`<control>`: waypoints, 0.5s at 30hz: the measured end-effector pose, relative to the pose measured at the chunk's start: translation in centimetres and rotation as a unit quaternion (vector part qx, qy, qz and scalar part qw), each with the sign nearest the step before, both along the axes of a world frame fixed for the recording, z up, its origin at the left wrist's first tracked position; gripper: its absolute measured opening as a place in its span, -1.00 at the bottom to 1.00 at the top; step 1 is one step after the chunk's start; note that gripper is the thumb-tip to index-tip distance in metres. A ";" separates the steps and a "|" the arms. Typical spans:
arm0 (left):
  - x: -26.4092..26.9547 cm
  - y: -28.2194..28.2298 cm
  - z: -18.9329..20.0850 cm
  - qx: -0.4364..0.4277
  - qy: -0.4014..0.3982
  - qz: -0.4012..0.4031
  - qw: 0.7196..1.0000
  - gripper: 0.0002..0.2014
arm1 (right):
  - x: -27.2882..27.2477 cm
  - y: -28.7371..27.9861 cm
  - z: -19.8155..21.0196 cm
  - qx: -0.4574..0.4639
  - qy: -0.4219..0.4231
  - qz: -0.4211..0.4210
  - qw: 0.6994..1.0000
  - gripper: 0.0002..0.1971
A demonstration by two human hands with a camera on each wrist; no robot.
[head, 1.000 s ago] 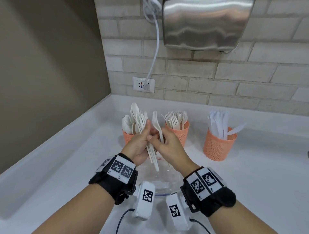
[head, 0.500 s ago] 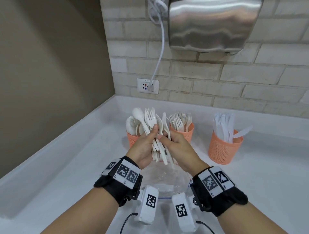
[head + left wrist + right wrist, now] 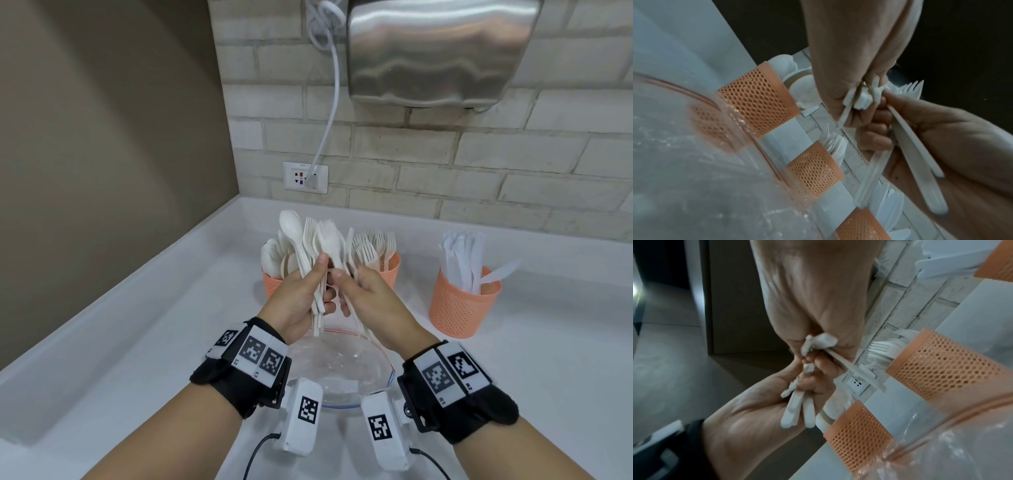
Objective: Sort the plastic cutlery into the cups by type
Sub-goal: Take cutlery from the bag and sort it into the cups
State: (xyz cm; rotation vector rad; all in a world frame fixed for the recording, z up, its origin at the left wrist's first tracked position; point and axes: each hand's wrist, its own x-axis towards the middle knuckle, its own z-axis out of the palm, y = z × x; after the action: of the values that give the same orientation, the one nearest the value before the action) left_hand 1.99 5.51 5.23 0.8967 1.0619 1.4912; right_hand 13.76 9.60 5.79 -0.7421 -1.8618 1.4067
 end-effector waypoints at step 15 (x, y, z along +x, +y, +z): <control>0.5 -0.8 0.4 0.004 0.097 -0.035 0.995 -0.81 | -1.7 0.8 1.6 0.066 0.047 -0.101 0.992 -0.86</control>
State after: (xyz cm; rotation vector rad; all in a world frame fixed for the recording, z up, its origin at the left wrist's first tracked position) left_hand 2.48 4.69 5.68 1.0908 1.1526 1.3715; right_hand 12.09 10.44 7.42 -0.7626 -1.7357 1.1596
